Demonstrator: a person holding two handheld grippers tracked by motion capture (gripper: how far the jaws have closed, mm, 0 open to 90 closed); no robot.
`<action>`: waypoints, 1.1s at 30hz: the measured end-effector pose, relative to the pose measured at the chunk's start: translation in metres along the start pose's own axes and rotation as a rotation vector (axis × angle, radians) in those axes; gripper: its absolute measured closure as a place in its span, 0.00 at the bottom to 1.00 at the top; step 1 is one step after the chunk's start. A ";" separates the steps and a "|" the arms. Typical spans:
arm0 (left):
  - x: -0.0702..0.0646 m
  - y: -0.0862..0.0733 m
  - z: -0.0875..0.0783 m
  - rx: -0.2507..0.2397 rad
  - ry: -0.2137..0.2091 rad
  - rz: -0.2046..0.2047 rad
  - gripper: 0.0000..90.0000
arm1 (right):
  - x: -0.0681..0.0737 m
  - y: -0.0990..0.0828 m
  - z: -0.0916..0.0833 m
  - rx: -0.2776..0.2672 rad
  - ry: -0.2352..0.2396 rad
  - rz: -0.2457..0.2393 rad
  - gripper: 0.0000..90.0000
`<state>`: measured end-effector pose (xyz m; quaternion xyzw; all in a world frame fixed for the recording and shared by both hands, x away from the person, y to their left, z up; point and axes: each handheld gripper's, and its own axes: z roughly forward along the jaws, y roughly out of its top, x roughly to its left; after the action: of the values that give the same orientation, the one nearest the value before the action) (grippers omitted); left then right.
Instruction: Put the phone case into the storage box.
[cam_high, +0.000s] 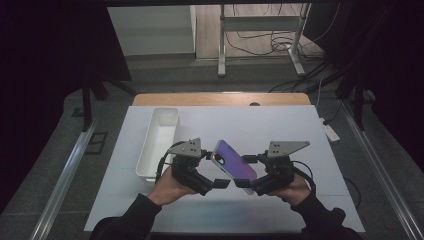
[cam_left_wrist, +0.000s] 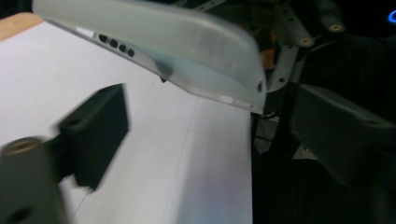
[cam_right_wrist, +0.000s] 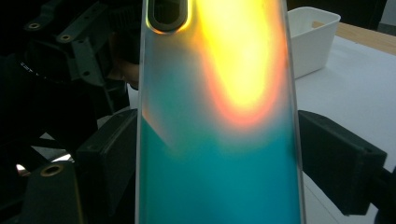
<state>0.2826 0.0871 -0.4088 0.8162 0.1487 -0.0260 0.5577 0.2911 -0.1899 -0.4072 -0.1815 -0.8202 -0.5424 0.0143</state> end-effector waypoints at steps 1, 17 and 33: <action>0.000 -0.001 -0.001 -0.008 -0.008 -0.003 0.20 | 0.000 0.000 0.000 0.000 0.000 0.001 0.18; 0.005 -0.004 -0.009 -0.015 -0.116 -0.028 0.69 | 0.000 -0.001 0.000 0.002 0.012 -0.001 0.18; 0.007 -0.004 -0.010 -0.018 -0.216 -0.035 0.89 | 0.001 -0.001 0.001 0.010 0.038 -0.007 0.18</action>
<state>0.2866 0.0986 -0.4103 0.8009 0.1022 -0.1222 0.5772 0.2905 -0.1887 -0.4085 -0.1683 -0.8231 -0.5416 0.0289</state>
